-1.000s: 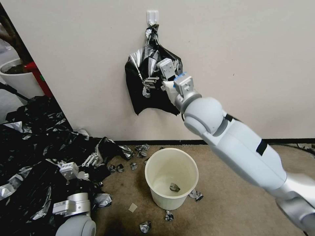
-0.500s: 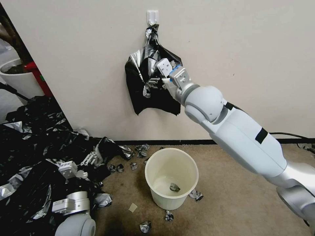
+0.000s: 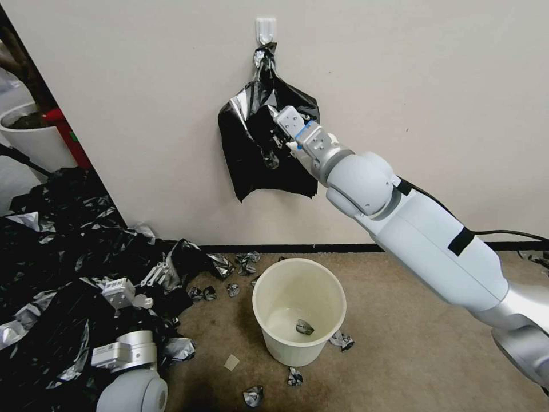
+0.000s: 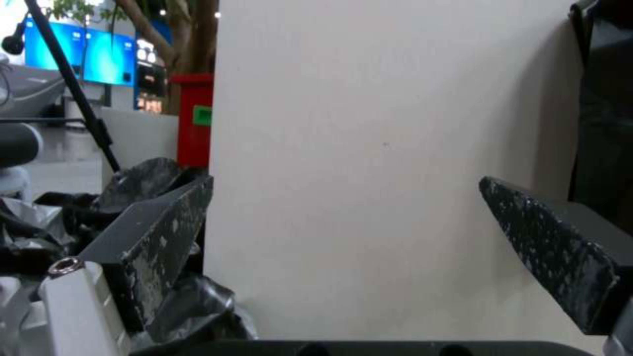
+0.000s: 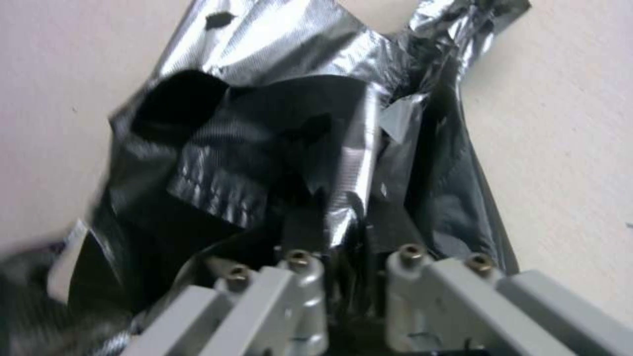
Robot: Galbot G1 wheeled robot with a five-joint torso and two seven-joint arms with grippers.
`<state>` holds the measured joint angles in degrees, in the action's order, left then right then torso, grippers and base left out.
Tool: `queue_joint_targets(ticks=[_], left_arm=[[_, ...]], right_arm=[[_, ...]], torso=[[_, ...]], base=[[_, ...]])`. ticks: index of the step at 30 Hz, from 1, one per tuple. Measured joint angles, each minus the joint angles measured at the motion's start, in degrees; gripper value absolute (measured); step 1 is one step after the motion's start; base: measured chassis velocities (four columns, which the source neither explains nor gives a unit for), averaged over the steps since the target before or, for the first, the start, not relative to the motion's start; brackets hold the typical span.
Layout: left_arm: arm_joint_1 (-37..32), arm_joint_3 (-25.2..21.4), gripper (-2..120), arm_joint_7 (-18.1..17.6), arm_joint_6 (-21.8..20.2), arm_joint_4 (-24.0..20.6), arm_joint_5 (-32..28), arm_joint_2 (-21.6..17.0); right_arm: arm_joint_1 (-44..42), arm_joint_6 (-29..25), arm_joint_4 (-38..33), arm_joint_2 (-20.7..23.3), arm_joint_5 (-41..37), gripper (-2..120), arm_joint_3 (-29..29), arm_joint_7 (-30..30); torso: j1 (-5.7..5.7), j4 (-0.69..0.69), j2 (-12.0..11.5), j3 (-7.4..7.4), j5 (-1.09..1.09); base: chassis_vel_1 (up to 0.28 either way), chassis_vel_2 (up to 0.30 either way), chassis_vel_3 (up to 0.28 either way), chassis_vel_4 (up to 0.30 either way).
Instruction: Place a trash bag onto the trash bin.
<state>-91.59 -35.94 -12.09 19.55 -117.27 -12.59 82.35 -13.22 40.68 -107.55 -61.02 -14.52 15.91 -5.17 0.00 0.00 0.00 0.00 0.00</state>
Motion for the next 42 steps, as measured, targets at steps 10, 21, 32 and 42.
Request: queue_joint_targets(ticks=[10,21,32,42], left_arm=[[1.82,0.63,100,-0.37,-1.26,-0.68,-1.76,-2.50],[11.73,5.42,100,4.27,-1.40,-1.02,-17.98,-20.59],[39.95,21.44,100,15.79,0.66,9.40,-34.13,-43.13],[71.17,41.61,100,32.16,-8.51,22.56,-40.83,-44.77]], right_arm=[[-5.91,-0.09,-5.09,0.84,-6.59,0,-2.65,-5.60],[-19.43,-5.69,-13.57,1.33,-13.33,0,-10.69,-7.40],[-29.28,-27.34,-10.03,-2.09,-17.70,0,-18.08,-3.05],[-28.91,-32.70,-6.00,-6.29,-18.38,0,-19.89,-2.49]], torso=[[0.00,-0.01,0.00,0.00,0.00],[0.00,0.01,0.00,0.00,0.00],[0.00,-0.01,0.00,0.00,0.00],[0.00,0.01,0.00,0.01,0.02]], base=[[0.000,0.000,0.000,0.000],[0.000,0.000,0.000,0.000],[0.000,0.000,0.000,0.000],[0.000,0.000,0.000,0.000]])
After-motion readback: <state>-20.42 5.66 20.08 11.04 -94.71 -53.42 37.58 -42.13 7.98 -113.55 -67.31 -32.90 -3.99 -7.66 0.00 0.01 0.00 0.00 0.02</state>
